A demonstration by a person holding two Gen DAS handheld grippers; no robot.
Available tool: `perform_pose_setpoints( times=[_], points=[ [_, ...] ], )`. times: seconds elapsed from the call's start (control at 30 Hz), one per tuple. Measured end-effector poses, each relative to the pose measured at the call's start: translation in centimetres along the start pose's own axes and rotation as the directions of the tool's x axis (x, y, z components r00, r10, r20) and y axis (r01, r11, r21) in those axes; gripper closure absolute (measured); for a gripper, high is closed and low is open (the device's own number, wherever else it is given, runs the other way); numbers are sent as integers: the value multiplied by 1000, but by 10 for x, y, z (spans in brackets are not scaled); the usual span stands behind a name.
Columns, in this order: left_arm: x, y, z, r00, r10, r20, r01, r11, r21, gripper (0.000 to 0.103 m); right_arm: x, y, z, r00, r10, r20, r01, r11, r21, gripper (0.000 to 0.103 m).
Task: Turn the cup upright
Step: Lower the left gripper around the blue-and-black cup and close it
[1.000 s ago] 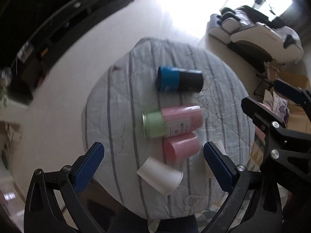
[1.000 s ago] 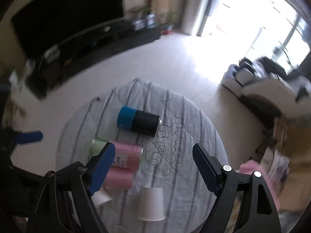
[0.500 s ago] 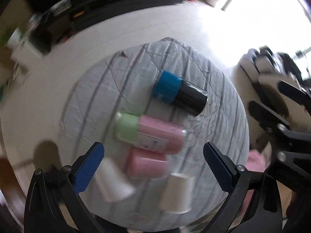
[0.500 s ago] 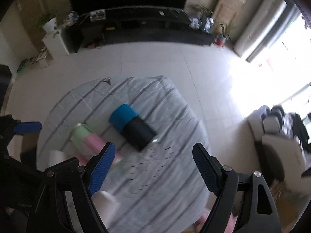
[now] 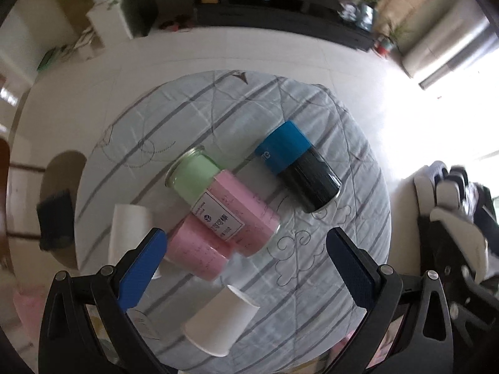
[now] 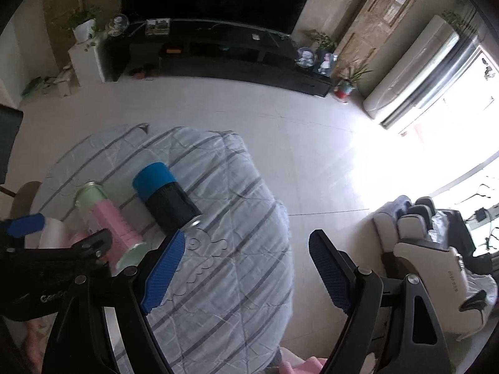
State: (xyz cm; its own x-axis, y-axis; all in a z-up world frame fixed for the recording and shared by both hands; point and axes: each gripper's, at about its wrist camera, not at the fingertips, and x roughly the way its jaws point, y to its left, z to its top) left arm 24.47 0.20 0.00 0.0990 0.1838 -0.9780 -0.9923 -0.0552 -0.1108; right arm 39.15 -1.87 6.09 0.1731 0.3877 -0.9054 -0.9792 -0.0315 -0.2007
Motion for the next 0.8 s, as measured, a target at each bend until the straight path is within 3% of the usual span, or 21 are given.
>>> perform_pose_setpoints(
  times=[0.17, 0.3, 0.4, 0.57, 0.8],
  points=[
    [11, -14, 2, 1000, 25, 5, -24, 997, -74, 0, 20, -12, 8, 995, 88, -39, -91, 993, -74, 20],
    [28, -34, 14, 999, 39, 16, -36, 987, -160, 0, 40, -23, 22, 994, 100, -32, -105, 975, -198, 20],
    [45, -50, 26, 998, 58, 26, -49, 963, -263, 1, 62, -37, 40, 989, 146, -23, -147, 947, -285, 20],
    [87, -60, 34, 997, 53, -54, -71, 905, -419, 3, 93, -37, 57, 982, 190, -15, -176, 869, -463, 20],
    [113, -59, 37, 991, 91, -101, -130, 847, -516, 7, 129, -23, 59, 970, 239, -52, -224, 785, -578, 20]
  ],
)
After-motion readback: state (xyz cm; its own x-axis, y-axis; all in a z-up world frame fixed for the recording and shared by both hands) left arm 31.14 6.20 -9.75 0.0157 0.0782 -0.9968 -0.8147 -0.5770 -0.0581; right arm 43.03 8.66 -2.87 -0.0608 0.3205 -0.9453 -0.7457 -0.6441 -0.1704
